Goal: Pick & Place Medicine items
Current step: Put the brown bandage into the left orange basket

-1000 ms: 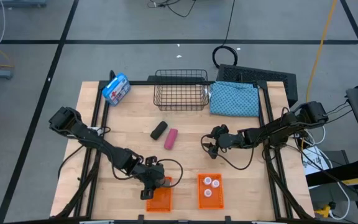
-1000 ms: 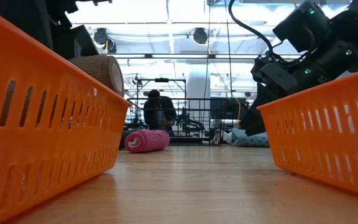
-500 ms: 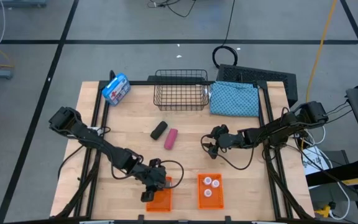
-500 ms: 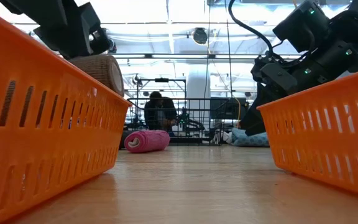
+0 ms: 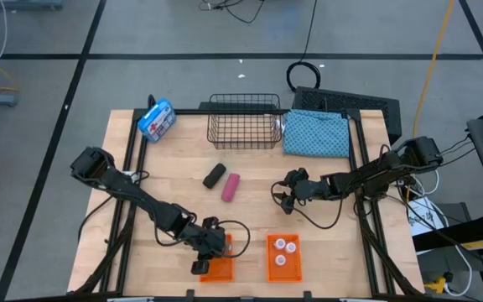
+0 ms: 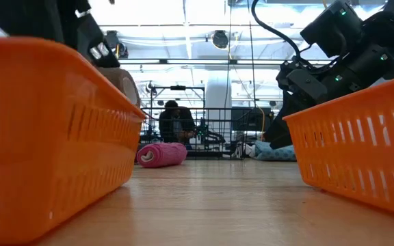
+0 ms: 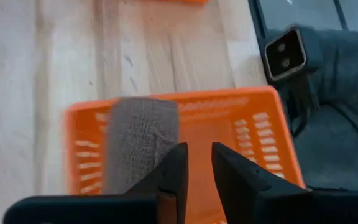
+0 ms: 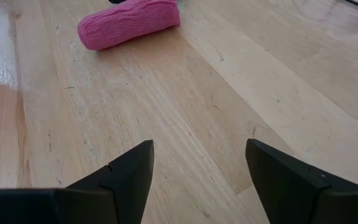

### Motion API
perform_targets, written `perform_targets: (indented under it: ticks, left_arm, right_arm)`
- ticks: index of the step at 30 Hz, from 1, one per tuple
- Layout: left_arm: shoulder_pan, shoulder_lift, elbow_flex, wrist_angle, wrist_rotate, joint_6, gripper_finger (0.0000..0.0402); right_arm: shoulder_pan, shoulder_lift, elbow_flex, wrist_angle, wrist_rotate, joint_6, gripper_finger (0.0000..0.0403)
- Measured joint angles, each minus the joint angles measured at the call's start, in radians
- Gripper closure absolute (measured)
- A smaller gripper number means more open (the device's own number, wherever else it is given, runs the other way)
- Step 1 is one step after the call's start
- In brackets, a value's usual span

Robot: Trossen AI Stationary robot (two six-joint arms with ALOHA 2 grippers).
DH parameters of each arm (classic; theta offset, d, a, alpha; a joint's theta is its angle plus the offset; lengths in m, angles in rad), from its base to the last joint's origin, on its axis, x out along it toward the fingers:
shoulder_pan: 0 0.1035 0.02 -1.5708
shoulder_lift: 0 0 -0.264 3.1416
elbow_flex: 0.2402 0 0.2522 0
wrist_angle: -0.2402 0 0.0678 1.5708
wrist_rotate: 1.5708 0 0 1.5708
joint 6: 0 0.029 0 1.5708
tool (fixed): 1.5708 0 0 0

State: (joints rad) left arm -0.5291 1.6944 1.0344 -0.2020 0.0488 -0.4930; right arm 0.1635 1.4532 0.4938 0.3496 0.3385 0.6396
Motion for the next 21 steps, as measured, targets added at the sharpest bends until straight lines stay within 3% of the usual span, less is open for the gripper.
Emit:
perform_targets:
  ticks: [13, 21]
  left_arm:
    - [0.005, -0.008, -0.001, -0.005, 0.014, 0.047, 0.0374]
    - [0.003, -0.125, 0.003, -0.009, -0.04, 0.099, 0.0393]
  right_arm:
    - [0.0, 0.0, 0.0, 0.0, 0.0, 0.003, 0.0158]
    - [0.0, 0.0, 0.0, 0.0, 0.0, 0.003, 0.0158]
